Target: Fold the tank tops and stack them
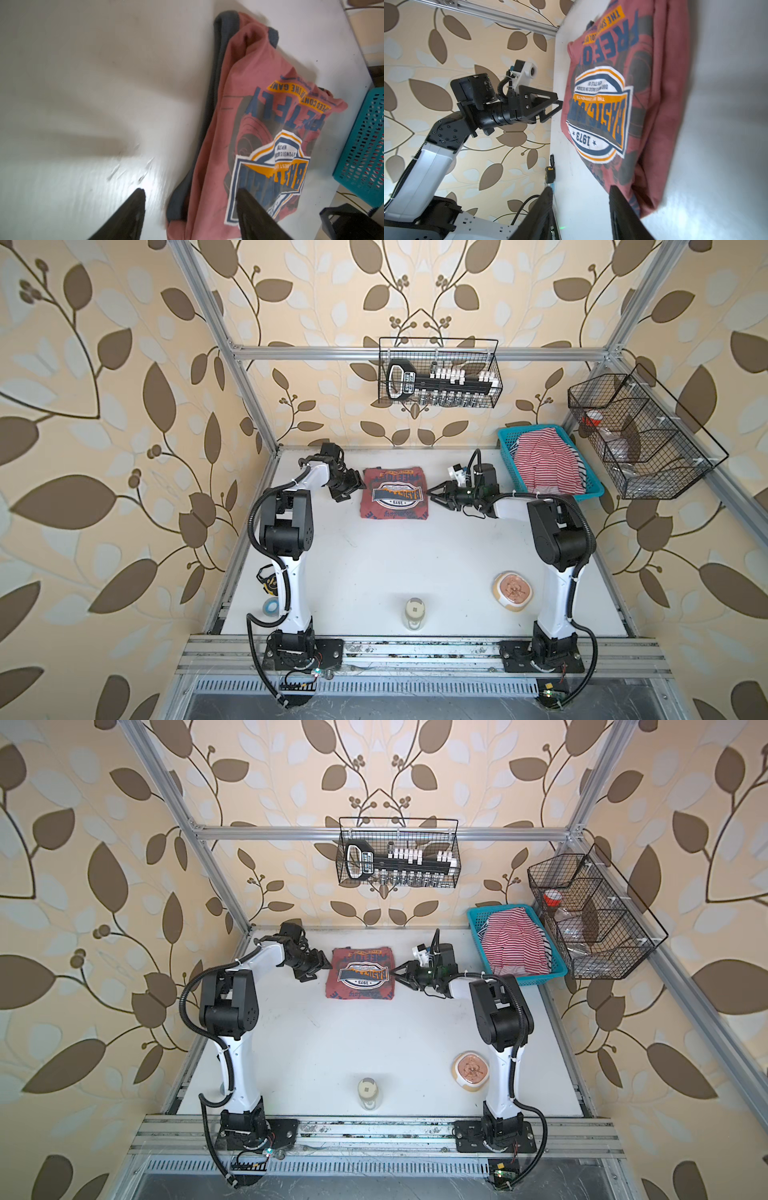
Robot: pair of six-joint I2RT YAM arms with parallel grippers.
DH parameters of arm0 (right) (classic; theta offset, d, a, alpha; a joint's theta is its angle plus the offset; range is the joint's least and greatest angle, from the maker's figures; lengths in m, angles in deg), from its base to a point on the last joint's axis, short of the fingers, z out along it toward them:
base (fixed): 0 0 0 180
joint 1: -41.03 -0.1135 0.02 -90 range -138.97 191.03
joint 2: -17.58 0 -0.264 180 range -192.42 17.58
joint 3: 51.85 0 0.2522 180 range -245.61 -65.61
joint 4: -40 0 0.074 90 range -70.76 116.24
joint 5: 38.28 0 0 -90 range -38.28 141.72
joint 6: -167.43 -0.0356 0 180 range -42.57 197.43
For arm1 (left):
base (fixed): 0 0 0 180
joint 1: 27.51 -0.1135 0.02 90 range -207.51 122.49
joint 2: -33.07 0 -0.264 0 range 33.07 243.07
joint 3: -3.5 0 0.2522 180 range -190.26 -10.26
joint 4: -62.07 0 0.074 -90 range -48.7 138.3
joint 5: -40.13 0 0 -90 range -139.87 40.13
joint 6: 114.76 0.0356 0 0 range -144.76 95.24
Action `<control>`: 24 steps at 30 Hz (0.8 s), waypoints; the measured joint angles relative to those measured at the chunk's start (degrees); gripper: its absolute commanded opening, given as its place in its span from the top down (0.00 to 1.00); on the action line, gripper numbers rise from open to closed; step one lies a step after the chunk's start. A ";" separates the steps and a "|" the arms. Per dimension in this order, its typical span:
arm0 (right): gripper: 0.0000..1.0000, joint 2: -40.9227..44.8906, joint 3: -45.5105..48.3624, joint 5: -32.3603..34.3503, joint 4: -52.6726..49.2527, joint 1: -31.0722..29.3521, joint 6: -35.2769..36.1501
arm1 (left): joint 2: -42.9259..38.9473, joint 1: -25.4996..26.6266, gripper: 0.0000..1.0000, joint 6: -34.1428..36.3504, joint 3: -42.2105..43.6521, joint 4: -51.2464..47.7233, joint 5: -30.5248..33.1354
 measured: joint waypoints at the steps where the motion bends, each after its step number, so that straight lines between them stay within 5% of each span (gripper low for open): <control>1: 0.54 0.04 0.46 0.09 -0.50 0.02 0.57 | 0.76 0.00 0.28 -0.37 0.00 1.09 -0.87; 15: 0.52 0.35 3.58 0.59 -1.81 0.02 2.34 | 6.86 3.34 0.37 -2.54 -5.51 3.80 -3.50; 18: 0.52 0.35 3.89 0.59 -1.55 0.02 2.34 | 7.39 4.66 0.48 -3.26 -6.45 2.71 -1.77; 24: 0.52 0.46 5.53 0.57 -1.29 0.17 2.36 | 9.03 5.20 0.88 -3.98 -9.01 -1.31 2.84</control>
